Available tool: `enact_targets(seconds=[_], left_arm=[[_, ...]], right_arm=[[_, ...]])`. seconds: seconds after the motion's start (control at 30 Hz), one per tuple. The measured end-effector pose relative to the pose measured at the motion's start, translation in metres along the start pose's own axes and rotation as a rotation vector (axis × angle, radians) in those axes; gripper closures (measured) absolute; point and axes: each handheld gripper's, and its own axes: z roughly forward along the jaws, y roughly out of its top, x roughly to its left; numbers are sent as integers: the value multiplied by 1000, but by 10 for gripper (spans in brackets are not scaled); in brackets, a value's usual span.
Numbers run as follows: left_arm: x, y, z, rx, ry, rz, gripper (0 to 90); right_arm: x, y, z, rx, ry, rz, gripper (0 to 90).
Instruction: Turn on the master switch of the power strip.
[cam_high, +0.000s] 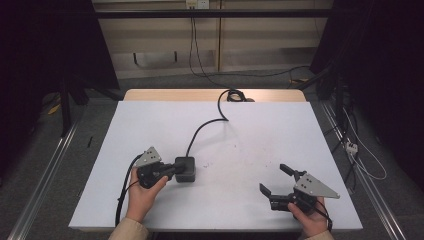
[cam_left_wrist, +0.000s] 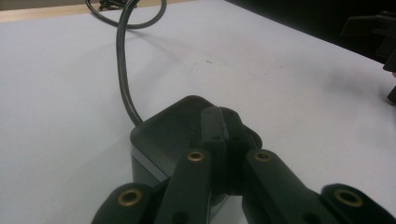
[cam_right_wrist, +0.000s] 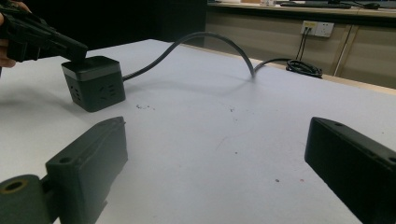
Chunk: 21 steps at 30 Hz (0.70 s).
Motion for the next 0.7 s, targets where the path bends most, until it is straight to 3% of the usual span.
enact_targets(seconds=[0.7], left_arm=[[-2,1,0,9,11,6,900]], right_arm=[[0,0,0,0,-1,-1,52]])
